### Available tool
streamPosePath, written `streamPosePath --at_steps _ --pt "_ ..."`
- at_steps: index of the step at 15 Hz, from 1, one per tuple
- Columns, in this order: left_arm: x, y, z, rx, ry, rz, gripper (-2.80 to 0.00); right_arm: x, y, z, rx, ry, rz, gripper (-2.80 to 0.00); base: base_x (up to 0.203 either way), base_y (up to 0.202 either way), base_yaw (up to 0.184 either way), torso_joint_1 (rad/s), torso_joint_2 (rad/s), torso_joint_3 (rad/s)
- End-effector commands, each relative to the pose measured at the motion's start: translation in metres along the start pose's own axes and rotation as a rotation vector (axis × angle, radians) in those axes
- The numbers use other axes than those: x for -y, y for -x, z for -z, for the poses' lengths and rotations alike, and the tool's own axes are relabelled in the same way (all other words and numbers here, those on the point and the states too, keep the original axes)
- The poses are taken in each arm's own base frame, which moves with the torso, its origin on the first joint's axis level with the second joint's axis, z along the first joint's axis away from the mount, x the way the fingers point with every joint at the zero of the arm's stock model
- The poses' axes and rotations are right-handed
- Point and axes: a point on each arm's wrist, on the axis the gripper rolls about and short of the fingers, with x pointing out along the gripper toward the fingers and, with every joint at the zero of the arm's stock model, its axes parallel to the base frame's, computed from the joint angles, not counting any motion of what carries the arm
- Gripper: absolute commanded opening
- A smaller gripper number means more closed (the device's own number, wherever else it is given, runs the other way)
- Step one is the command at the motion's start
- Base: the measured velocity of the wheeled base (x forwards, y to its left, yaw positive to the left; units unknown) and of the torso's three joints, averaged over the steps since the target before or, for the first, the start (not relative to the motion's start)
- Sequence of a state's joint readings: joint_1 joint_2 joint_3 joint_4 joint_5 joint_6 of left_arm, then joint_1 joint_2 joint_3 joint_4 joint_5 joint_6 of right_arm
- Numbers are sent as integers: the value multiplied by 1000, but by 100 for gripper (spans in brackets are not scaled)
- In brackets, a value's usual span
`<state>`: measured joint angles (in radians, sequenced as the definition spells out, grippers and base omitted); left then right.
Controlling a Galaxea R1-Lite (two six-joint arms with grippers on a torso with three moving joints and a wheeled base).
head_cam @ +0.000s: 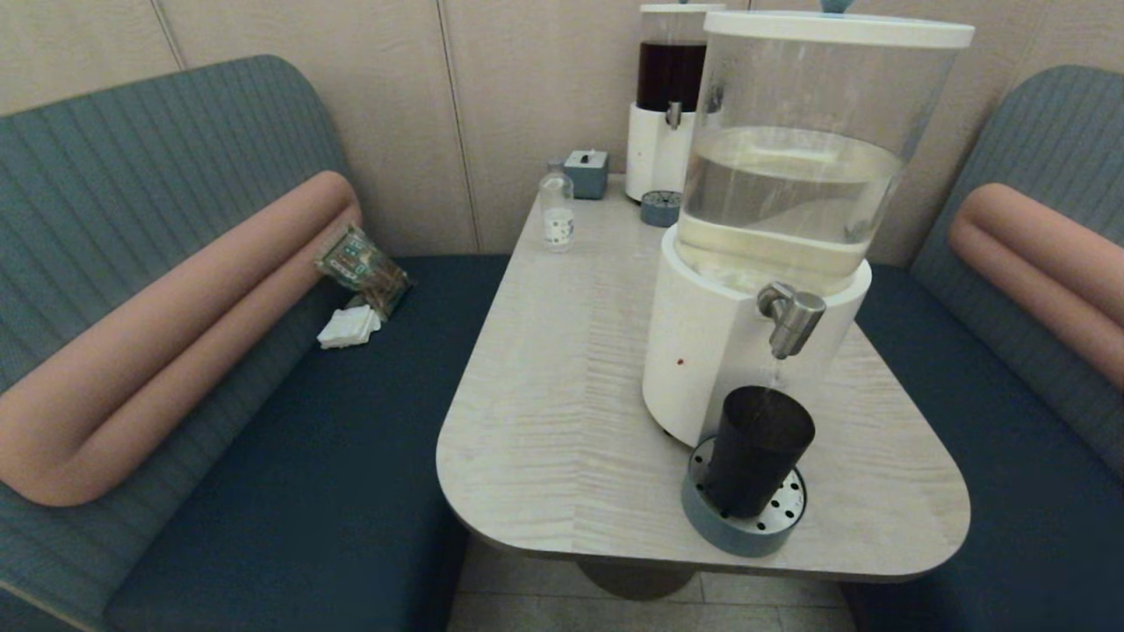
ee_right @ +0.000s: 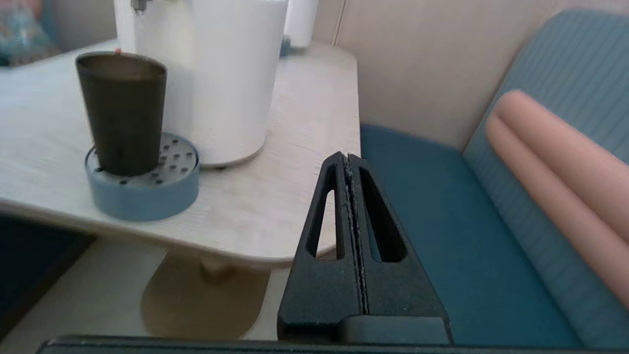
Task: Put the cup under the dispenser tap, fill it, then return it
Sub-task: Turn off the faucet
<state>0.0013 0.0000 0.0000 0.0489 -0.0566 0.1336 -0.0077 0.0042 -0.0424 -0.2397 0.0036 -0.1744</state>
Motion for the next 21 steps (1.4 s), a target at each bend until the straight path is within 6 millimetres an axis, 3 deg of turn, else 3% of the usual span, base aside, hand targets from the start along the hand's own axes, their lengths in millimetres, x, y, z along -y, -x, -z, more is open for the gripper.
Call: streamPosePath --at_steps 1,4,16,18,20,21 --pt "0 0 0 -2 -1 0 -280 -3 -1 17 -59 -5 -13 -280 0 0 0 0 0 0" --pt "0 0 0 -2 -1 1 -280 -6 1 32 -209 -27 -41 -280 0 0 0 0 0 0" --pt "-1 0 -4 23 41 -27 -280 -7 2 37 -259 -123 -35 -280 0 0 0 0 0 0" --pt "-2 9 -30 122 105 38 -280 -7 2 36 -254 -123 -35 -280 0 0 0 0 0 0" --pt "-6 27 -87 218 189 177 -280 -7 2 36 -254 -123 -36 -280 0 0 0 0 0 0" --pt "-9 26 -111 213 253 222 -280 -7 2 36 -254 -123 -36 -280 0 0 0 0 0 0"
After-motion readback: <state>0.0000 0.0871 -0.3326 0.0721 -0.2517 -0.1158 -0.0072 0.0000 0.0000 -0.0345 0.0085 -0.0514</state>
